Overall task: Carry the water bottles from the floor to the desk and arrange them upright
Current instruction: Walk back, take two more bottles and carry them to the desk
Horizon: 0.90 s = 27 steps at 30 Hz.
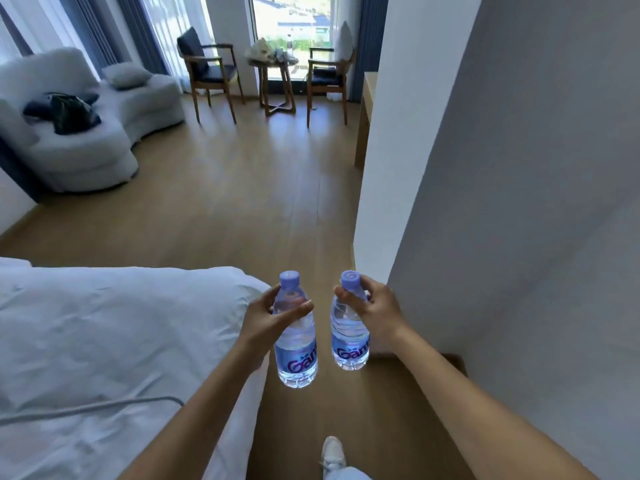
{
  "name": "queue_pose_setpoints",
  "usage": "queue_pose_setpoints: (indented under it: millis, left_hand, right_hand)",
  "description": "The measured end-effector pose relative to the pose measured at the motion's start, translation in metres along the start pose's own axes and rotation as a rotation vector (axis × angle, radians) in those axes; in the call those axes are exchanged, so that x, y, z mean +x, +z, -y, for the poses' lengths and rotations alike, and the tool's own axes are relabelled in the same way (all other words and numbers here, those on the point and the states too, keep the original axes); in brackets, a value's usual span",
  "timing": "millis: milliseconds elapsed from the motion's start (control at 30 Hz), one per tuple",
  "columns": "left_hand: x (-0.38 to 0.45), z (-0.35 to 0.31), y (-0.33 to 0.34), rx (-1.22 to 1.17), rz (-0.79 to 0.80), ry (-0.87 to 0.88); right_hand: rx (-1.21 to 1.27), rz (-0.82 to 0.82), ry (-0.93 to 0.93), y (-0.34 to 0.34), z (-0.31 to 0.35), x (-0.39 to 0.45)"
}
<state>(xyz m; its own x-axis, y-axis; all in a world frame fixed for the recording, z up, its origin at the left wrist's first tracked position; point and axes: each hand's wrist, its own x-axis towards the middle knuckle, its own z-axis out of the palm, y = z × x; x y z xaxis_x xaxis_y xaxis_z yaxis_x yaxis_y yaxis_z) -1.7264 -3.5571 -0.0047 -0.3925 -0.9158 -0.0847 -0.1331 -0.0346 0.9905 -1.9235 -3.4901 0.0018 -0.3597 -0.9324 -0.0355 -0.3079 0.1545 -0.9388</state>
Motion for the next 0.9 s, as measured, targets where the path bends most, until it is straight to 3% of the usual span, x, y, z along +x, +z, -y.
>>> queue_pose_setpoints:
  millis: [167, 600, 900]
  left_hand:
    - [0.142, -0.012, -0.032, -0.066, -0.038, -0.068]
    - [0.541, -0.046, -0.11, -0.184, 0.049, -0.063]
    - [0.812, -0.072, -0.102, -0.123, 0.113, -0.075]
  right_hand:
    - [-0.001, 0.063, -0.015, 0.007, 0.027, 0.148]
    - [0.078, 0.013, 0.055, 0.06, 0.062, 0.537]
    - [0.125, -0.065, 0.053, 0.037, 0.071, 0.786]
